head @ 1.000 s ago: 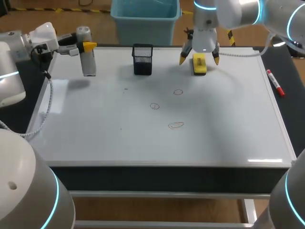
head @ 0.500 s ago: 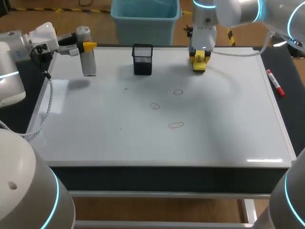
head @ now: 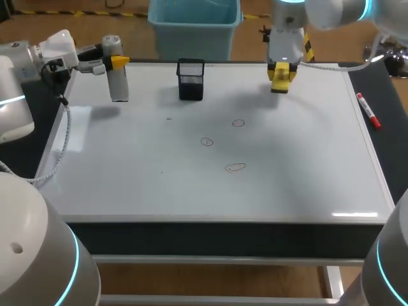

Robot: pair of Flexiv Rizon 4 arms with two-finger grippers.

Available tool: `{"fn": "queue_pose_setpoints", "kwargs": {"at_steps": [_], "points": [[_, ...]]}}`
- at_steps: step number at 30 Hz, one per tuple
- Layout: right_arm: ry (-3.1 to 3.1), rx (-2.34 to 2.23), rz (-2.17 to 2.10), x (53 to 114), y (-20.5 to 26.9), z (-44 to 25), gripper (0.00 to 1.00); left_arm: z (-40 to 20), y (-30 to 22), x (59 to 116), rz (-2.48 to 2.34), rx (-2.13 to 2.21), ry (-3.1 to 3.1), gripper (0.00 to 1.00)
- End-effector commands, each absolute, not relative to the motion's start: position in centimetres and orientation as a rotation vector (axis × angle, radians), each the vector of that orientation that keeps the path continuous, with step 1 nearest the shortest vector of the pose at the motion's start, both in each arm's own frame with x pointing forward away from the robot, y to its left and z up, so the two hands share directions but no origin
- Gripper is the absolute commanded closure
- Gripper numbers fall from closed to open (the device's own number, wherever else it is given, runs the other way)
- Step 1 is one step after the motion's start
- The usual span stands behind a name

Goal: Pick up the inspection probe, press it on each red-marked spot on the whiteboard one by one, put down the probe, pick up the eraser, and wipe off all the red marks.

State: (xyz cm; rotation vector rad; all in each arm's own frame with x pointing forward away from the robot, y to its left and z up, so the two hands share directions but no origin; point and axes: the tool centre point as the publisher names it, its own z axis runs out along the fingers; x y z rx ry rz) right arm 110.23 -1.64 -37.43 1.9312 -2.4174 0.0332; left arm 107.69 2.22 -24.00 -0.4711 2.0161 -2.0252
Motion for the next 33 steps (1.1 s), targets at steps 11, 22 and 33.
{"fn": "queue_pose_setpoints", "kwargs": {"at_steps": [11,22,33], "points": [[-2.578,1.808,0.066,102.8,-8.5,-36.6,1.00,-24.0,2.2,107.7,-2.025,-0.470,2.012,1.00],[-2.627,1.733,0.090,99.6,-11.3,-36.5,1.00,-24.0,2.2,107.7,-2.025,-0.470,2.012,1.00],[-2.651,1.709,0.096,99.2,-11.7,-36.4,1.00,-24.0,2.2,107.7,-2.025,-0.470,2.012,1.00]]}}
